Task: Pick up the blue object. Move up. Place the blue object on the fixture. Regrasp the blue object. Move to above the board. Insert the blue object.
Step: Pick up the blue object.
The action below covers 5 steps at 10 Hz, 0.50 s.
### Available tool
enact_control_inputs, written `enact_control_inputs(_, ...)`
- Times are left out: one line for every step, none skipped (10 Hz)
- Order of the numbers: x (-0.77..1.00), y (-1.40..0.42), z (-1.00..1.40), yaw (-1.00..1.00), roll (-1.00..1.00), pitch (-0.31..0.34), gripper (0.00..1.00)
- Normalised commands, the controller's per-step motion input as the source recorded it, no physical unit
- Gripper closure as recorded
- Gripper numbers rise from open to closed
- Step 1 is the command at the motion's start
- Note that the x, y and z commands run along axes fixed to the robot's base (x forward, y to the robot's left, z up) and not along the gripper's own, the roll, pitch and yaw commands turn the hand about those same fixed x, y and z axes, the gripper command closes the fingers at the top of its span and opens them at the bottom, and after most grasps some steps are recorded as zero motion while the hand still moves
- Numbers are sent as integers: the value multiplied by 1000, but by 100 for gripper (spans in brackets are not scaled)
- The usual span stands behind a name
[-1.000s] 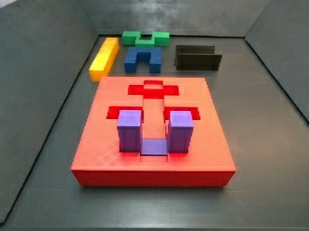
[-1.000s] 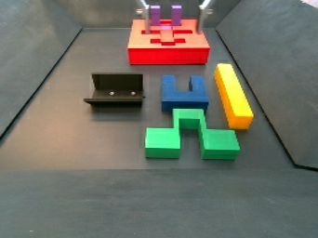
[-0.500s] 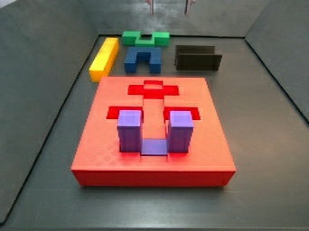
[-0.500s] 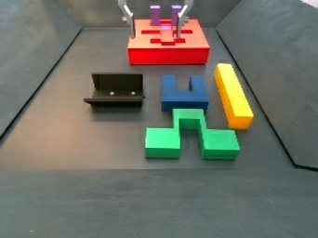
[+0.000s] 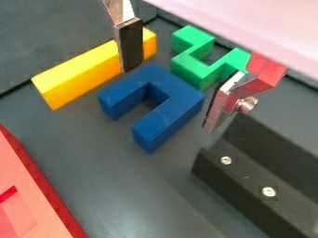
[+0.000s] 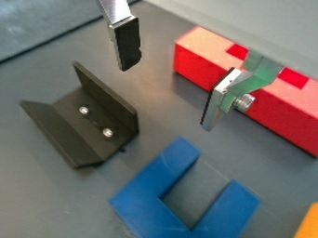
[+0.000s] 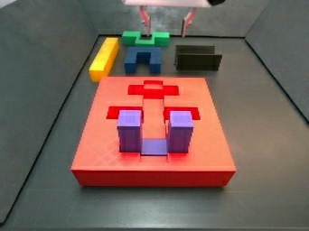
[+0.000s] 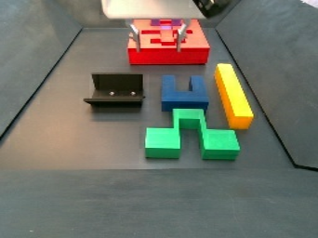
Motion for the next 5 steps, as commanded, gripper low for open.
enact_control_inputs(-74,0,-311,0,11,-54,0)
enact_control_inputs(-31,0,-277,0,10,-31,0)
enact_control_inputs(-14,57,-257,63,0,-4,0)
enact_control_inputs(0,40,-277,160,41,0,0)
enact_control_inputs(0,26,-266,234,53,0,0)
